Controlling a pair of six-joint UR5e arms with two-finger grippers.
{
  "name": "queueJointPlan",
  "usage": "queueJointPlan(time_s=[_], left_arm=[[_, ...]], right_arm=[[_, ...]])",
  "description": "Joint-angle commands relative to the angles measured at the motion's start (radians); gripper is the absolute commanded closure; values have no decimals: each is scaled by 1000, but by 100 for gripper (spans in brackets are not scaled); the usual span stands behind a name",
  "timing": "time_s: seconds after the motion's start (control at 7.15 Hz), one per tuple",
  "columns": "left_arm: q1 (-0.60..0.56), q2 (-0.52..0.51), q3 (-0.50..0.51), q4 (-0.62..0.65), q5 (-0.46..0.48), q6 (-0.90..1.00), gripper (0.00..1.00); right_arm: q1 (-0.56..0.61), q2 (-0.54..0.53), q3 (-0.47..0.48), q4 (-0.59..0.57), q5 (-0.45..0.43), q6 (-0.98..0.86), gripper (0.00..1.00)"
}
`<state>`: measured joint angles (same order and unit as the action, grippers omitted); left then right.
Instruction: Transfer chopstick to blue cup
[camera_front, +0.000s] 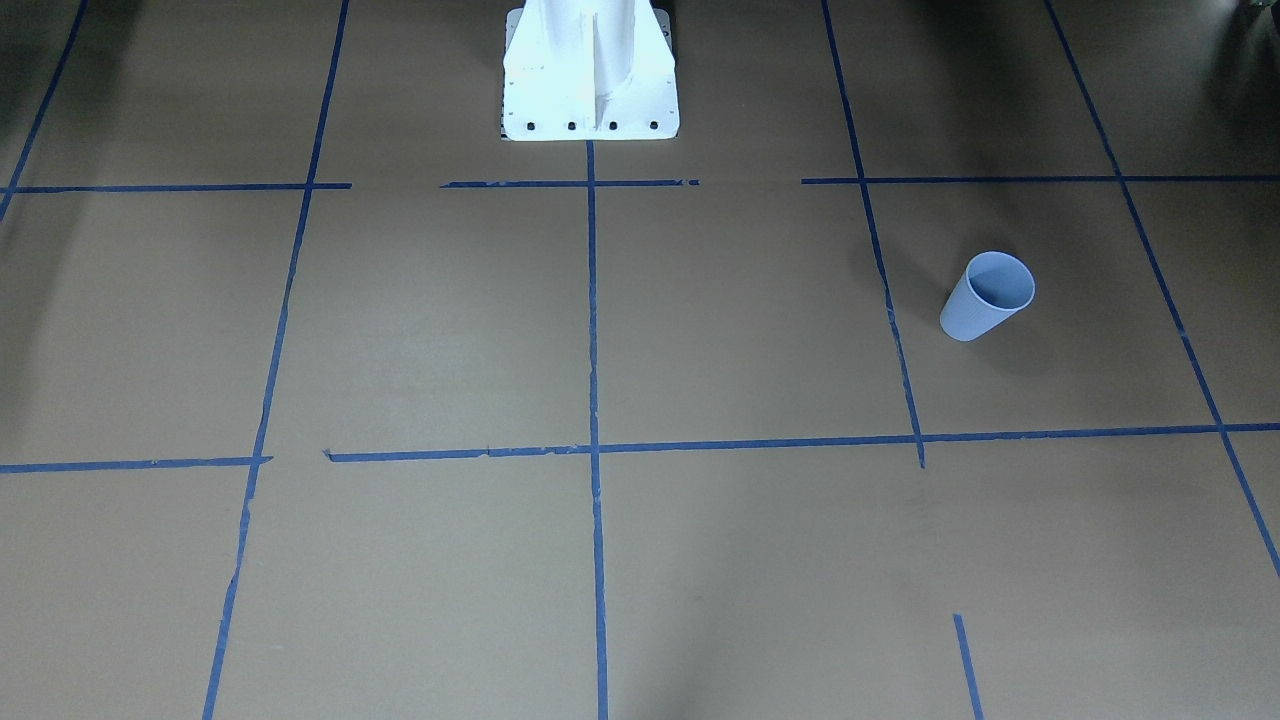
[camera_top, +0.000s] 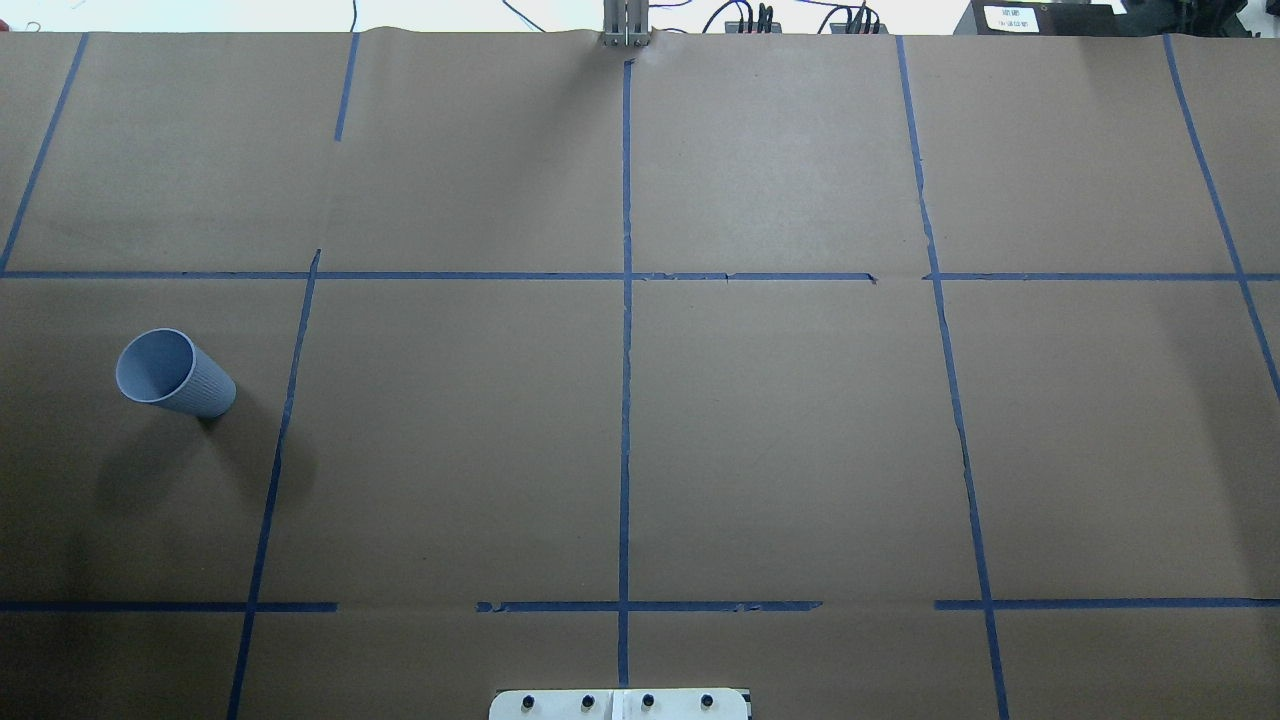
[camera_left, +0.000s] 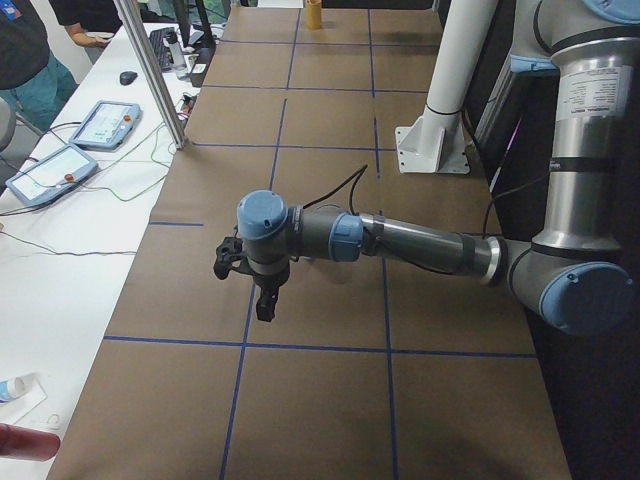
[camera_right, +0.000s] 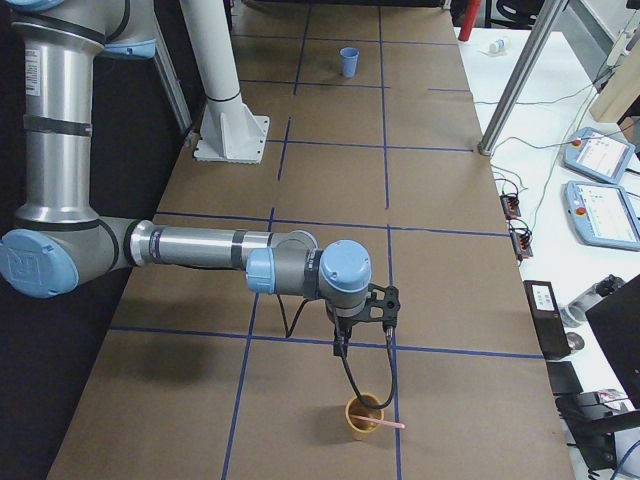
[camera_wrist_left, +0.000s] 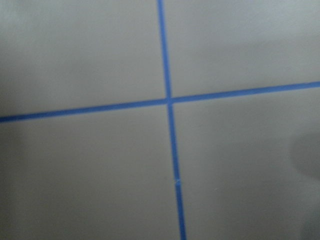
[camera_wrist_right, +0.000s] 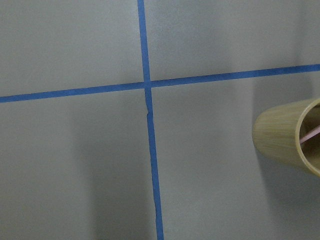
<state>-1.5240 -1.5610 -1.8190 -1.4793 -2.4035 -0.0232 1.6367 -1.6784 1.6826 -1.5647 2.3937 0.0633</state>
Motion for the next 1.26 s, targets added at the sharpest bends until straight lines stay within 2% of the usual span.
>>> queueJointPlan(time_s=[0.0,0.28,0.42,0.56,0.7,1.12], left_arm=[[158,1,-107,-56,-29,-273,0],[290,13,-57,-288,-11,-511,0],[341,15,-13,-434,41,-637,0],[399,13,38,-511,70,-706,0],[435,9,52,-533,98,-728,0],[505,-16,75,-532,98,-732,0]], right_arm=[[-3,2,0,-1,4,0,0],[-5,31,-3,0,1,3,0],[-5,31,-7,0,-1,4,0],[-5,31,-7,0,-1,7,0],[-5,31,-7,0,-1,7,0],[-5,32,-9,0,-1,35,0]])
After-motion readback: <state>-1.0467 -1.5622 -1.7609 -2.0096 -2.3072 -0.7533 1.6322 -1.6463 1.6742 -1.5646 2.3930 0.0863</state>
